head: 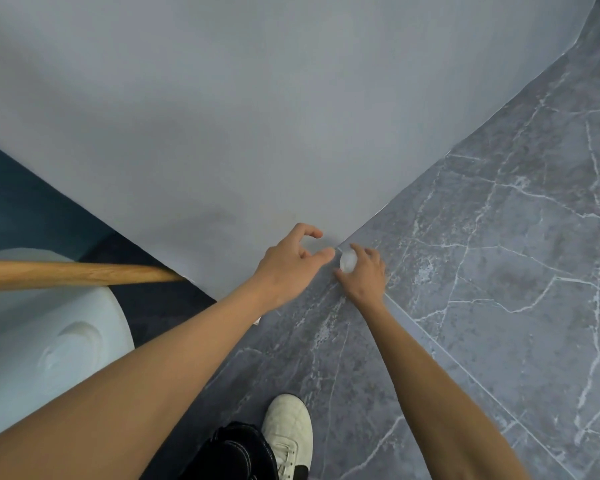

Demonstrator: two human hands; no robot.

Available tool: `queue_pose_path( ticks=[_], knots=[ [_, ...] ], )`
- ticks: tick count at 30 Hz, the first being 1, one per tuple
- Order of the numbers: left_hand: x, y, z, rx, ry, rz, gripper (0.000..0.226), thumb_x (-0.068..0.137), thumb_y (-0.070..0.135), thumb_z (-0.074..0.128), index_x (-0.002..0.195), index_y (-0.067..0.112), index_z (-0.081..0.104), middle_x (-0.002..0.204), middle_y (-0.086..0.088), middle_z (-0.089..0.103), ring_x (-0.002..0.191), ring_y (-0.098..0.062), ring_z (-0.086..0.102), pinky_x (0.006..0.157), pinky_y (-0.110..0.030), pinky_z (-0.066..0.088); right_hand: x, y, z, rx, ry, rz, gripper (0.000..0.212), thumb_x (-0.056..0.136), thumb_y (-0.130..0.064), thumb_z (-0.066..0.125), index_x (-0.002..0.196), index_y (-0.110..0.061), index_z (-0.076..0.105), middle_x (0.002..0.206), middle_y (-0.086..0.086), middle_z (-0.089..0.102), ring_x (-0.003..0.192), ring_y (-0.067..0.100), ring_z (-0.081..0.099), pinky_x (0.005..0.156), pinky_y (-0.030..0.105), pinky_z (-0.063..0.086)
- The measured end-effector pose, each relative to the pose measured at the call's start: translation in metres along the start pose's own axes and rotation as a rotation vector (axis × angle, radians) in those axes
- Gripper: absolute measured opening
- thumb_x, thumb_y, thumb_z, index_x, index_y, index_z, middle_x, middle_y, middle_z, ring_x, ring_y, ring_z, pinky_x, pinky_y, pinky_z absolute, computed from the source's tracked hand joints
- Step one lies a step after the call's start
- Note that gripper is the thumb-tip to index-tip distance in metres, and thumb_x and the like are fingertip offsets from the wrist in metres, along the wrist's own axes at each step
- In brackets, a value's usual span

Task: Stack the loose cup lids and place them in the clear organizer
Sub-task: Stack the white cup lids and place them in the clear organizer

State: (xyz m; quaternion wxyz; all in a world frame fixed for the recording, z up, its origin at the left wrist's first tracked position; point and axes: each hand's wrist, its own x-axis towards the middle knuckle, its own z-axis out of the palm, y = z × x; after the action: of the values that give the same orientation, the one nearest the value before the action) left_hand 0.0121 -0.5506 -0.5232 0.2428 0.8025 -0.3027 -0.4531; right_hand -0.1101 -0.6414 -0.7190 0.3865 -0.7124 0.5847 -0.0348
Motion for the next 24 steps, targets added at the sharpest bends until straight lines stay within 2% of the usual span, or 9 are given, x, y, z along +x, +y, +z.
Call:
queue_pose_path(
  ticks=[3,5,8,10,11,14,17,21,24],
  knots=[
    [-0.004,0.007,-0.001,-0.02,0.017,0.002,0.033,0.098,0.049,0.06,0.128,0.038,0.052,0.102,-0.002,0.067,0.096,-0.021,0.067,0.094,-0.042,0.053,-0.02,-0.028,-0.026,0.373,0.086,0.018,0.077,0.083,-0.05,0.078,0.15,-0.03,0.044,0.143,0.002,0.044,0.129,0.021,0.048,0.104,0.038,0.042],
    [-0.012,0.016,0.0,-0.043,0.037,0.003,0.037,0.097,0.05,0.06,0.131,0.04,0.05,0.112,0.001,0.063,0.104,-0.021,0.065,0.096,-0.042,0.052,-0.038,-0.047,-0.055,0.582,0.108,0.023,0.076,0.083,-0.055,0.076,0.149,-0.036,0.043,0.139,-0.002,0.043,0.122,0.014,0.049,0.1,0.033,0.042],
    [-0.028,0.04,0.002,-0.112,0.034,0.054,0.051,0.095,0.043,0.066,0.14,0.046,0.044,0.135,0.001,0.047,0.125,-0.017,0.051,0.105,-0.041,0.046,-0.062,-0.075,-0.104,0.893,0.083,0.068,0.056,0.086,-0.06,0.071,0.137,-0.046,0.049,0.14,-0.005,0.05,0.12,0.014,0.055,0.098,0.039,0.05],
    [-0.044,0.065,-0.001,-0.184,0.008,0.105,0.06,0.093,0.035,0.067,0.145,0.046,0.04,0.143,-0.002,0.039,0.133,-0.018,0.043,0.112,-0.047,0.042,-0.078,-0.09,-0.136,1.055,0.048,0.071,0.04,0.09,-0.058,0.067,0.126,-0.044,0.055,0.133,-0.004,0.059,0.113,0.016,0.063,0.094,0.042,0.057],
    [-0.054,0.081,-0.004,-0.214,0.003,0.132,0.062,0.092,0.036,0.068,0.146,0.046,0.039,0.144,-0.002,0.038,0.134,-0.02,0.043,0.113,-0.048,0.041,-0.086,-0.098,-0.154,1.103,0.045,0.044,0.039,0.092,-0.057,0.066,0.126,-0.04,0.056,0.13,-0.002,0.062,0.111,0.019,0.066,0.092,0.042,0.059],
    [-0.081,0.128,-0.018,-0.307,0.007,0.194,0.064,0.087,0.055,0.066,0.144,0.05,0.038,0.135,0.003,0.048,0.124,-0.024,0.054,0.109,-0.047,0.046,-0.11,-0.127,-0.206,1.154,0.058,-0.074,0.05,0.093,-0.062,0.058,0.134,-0.032,0.055,0.125,0.002,0.068,0.11,0.024,0.07,0.084,0.035,0.059],
    [-0.119,0.178,-0.034,-0.365,0.004,0.291,0.052,0.097,0.061,0.054,0.144,0.049,0.034,0.117,0.017,0.055,0.112,-0.021,0.06,0.1,-0.041,0.051,-0.142,-0.16,-0.266,1.11,0.144,-0.219,0.066,0.087,-0.073,0.046,0.138,-0.031,0.052,0.123,-0.002,0.069,0.111,0.021,0.07,0.093,0.036,0.057],
    [-0.196,0.236,-0.06,-0.358,0.019,0.487,0.057,0.094,0.064,0.058,0.145,0.05,0.036,0.131,0.004,0.058,0.114,-0.018,0.062,0.099,-0.036,0.053,-0.197,-0.211,-0.345,1.026,0.257,-0.481,0.074,0.081,-0.086,0.039,0.132,-0.035,0.054,0.13,0.0,0.063,0.118,0.019,0.065,0.103,0.044,0.053],
    [-0.263,0.269,-0.087,-0.316,0.067,0.634,0.056,0.091,0.056,0.067,0.142,0.043,0.047,0.131,0.006,0.059,0.117,-0.017,0.062,0.103,-0.039,0.053,-0.249,-0.255,-0.391,1.029,0.284,-0.6,0.083,0.074,-0.092,0.044,0.131,-0.033,0.057,0.137,0.006,0.058,0.124,0.024,0.061,0.104,0.044,0.053]
  ],
)
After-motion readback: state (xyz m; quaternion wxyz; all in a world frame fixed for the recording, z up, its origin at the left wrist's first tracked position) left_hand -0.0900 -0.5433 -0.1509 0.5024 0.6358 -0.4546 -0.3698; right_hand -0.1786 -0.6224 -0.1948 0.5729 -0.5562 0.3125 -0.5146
